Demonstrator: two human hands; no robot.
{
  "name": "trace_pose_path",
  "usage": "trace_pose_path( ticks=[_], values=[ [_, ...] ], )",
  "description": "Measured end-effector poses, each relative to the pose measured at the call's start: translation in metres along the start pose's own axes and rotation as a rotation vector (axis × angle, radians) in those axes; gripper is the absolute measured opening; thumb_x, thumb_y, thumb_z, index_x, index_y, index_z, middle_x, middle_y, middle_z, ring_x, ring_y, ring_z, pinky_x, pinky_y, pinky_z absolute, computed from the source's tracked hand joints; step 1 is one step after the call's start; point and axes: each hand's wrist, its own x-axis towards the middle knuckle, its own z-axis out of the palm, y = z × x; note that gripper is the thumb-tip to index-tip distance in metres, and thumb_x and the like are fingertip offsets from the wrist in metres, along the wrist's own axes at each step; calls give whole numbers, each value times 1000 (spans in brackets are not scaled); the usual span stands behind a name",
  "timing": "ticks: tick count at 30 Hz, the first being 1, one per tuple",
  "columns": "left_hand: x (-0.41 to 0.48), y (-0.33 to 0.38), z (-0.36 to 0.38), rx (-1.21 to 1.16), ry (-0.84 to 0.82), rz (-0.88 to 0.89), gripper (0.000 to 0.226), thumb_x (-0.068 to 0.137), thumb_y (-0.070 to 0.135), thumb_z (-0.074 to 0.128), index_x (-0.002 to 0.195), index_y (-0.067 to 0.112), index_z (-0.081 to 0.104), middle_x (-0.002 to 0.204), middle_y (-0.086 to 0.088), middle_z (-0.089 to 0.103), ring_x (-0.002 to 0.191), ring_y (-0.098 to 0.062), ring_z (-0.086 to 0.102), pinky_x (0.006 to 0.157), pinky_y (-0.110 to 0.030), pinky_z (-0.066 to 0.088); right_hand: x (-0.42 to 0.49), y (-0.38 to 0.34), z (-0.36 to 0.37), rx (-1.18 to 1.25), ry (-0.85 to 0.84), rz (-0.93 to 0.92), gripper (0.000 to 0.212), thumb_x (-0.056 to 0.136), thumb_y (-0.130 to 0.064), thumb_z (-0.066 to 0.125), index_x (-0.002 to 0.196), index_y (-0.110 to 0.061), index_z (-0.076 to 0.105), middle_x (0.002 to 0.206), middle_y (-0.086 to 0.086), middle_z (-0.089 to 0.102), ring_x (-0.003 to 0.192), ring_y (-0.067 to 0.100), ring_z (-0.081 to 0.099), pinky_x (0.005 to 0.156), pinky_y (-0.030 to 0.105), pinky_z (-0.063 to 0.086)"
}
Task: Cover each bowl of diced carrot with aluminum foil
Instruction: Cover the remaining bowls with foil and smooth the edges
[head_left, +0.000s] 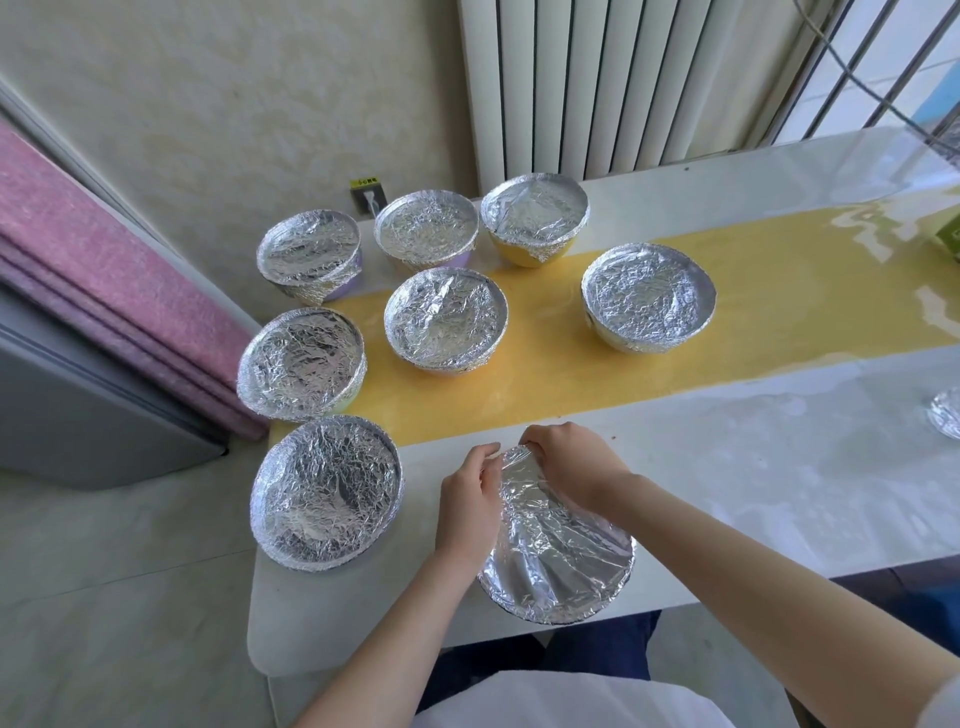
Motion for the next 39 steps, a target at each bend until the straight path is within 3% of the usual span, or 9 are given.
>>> trace_pose_path(
  ticks=[5, 9, 12, 16, 20, 24, 30, 34, 39],
  values=[
    [-7, -9, -1, 15, 22, -23, 28, 100, 11, 35, 112, 11, 60, 54, 4, 41, 42, -9, 30, 45, -21, 24, 0, 5, 8, -7, 4, 41, 32, 90, -2, 42, 113, -18, 58, 98, 9, 67, 82, 30, 62, 70, 40, 53],
    [-8, -6, 0, 64, 31, -13, 29, 100, 10, 36, 116, 13, 59, 71, 1, 61, 50, -8, 47, 50, -19, 32, -1, 1, 5, 37, -39, -43, 40, 94, -3, 38, 129, -18, 52, 120, 5, 62, 105, 27, 59, 86, 39, 48],
    [-8, -6, 1, 87, 30, -9, 29, 99, 9, 37, 120, 14, 57, 97, -10, 69, 75, -30, 61, 60, -21, 36, 1, -1, 7, 11, -65, -63, 32, 91, -4, 41, 115, -16, 58, 109, 7, 65, 98, 27, 60, 83, 40, 49],
    [-10, -3, 0, 87, 10, -14, 30, 99, 9, 35, 122, 15, 54, 110, -9, 66, 80, -33, 61, 65, -26, 40, 4, 0, 6, 1, -81, -48, 26, 93, -6, 40, 108, -13, 60, 100, 10, 68, 91, 30, 61, 80, 42, 49],
    [-12, -4, 1, 104, 35, -1, 31, 99, 8, 35, 122, 15, 54, 99, -9, 67, 59, -21, 51, 58, -26, 34, -4, 1, 1, 87, -48, -62, 32, 101, -16, 34, 123, -15, 57, 119, 6, 63, 107, 26, 58, 90, 36, 45],
    [-19, -5, 2, 132, 91, -56, 30, 101, 15, 29, 122, 17, 50, 97, -10, 66, 75, -23, 56, 60, -22, 30, -14, 10, -5, 139, 42, -8, 34, 102, -20, 34, 131, -16, 52, 129, 3, 58, 115, 25, 54, 92, 31, 41],
    [-14, 6, 2, 135, 28, -2, 28, 100, 13, 32, 120, 17, 51, 120, 2, 60, 109, -18, 55, 83, -20, 39, -22, 11, -7, 172, 63, -11, 33, 102, -22, 34, 126, -14, 56, 112, 10, 67, 99, 29, 61, 79, 30, 40],
    [-1, 7, 5, 108, -8, 42, 26, 99, 15, 39, 115, 15, 60, 88, -9, 67, 68, -19, 54, 58, -14, 32, -20, 11, -8, 169, 39, 10, 32, 102, -19, 34, 124, -14, 57, 108, 12, 67, 97, 31, 61, 81, 33, 43],
    [2, 9, 7, 110, 39, 30, 23, 97, 10, 43, 104, 12, 65, 62, 2, 52, 51, -10, 44, 51, -20, 26, -12, 9, -8, 49, -29, 63, 29, 97, -10, 37, 117, -12, 58, 105, 15, 66, 92, 34, 60, 77, 39, 49]
  ],
)
